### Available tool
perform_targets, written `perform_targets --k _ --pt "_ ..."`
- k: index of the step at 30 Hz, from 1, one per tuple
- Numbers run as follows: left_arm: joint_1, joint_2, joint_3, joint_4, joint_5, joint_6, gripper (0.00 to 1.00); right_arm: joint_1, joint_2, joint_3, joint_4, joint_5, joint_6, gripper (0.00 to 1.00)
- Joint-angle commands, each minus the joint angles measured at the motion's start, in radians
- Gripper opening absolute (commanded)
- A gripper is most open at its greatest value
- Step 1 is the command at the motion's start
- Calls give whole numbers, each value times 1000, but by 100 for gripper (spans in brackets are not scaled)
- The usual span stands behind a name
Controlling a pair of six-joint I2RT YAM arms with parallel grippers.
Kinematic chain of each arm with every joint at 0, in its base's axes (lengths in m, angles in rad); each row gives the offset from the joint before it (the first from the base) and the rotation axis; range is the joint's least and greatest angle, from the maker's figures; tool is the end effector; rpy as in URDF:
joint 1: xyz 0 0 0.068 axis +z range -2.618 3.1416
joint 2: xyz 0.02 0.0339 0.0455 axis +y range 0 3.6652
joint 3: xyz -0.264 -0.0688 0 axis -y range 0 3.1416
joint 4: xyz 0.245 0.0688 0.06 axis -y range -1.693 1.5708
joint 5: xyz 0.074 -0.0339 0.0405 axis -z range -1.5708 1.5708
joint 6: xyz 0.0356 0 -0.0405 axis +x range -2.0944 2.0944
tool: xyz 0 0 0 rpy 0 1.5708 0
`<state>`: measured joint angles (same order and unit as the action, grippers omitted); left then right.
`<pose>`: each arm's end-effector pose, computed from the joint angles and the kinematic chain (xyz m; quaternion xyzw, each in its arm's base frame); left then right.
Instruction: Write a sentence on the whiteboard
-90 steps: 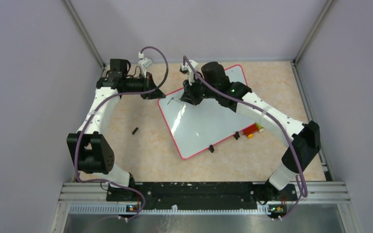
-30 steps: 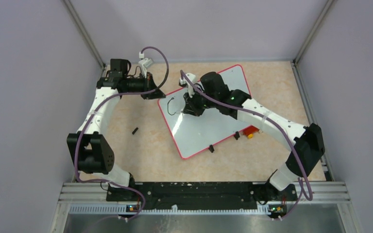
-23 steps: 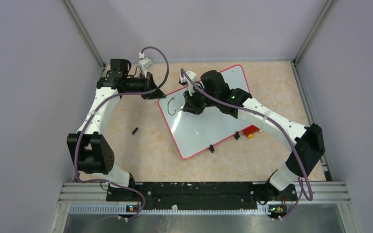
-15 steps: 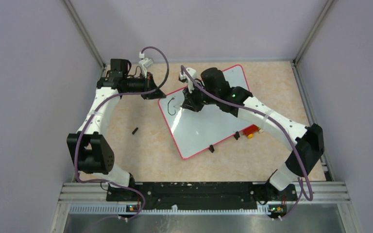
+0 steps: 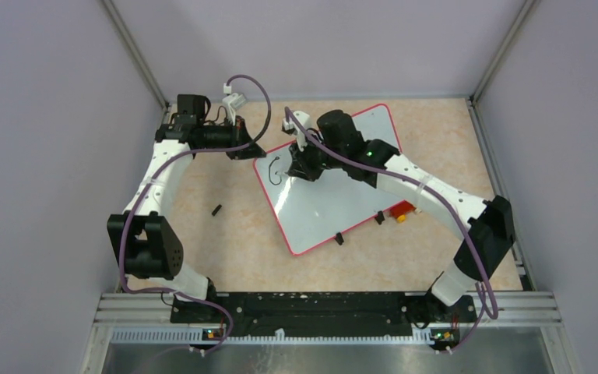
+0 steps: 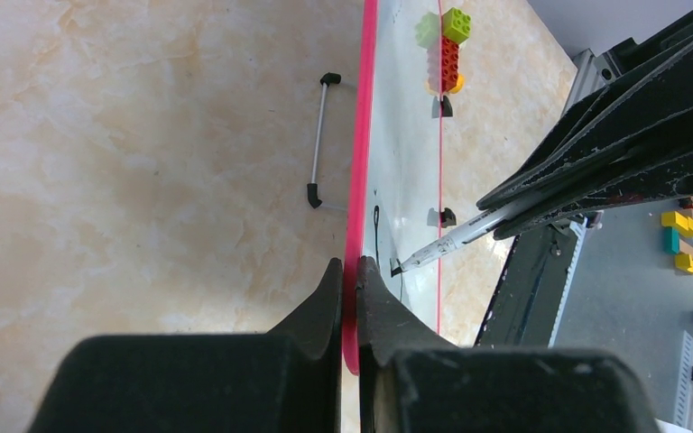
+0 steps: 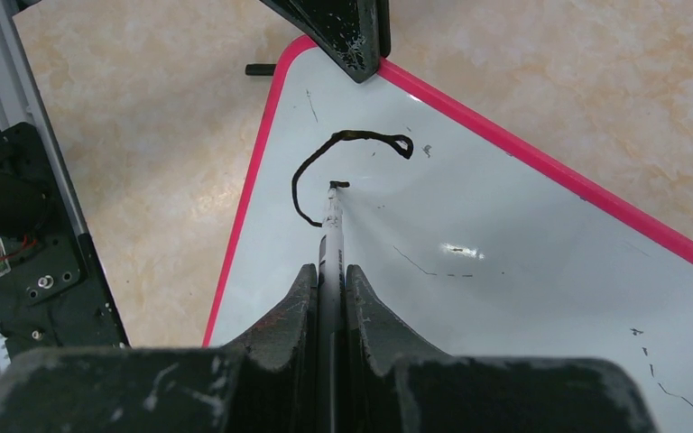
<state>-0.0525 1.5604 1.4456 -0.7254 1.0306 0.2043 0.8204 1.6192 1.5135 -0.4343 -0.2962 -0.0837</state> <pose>0.3271 -0.0478 0.3403 0.2787 0.7835 -0.4354 0.3448 0.2484 0.2817 0.3555 -0.4413 0.7424 0.2953 0.4086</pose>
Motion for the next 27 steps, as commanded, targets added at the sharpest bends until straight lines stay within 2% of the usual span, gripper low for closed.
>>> perform_targets --k 1,27 --pt "-24 -8 21 1 6 -4 0 10 9 20 29 38 -7 0" --pt "-24 -7 23 1 -4 -5 0 -25 -47 -27 25 133 -19 0"
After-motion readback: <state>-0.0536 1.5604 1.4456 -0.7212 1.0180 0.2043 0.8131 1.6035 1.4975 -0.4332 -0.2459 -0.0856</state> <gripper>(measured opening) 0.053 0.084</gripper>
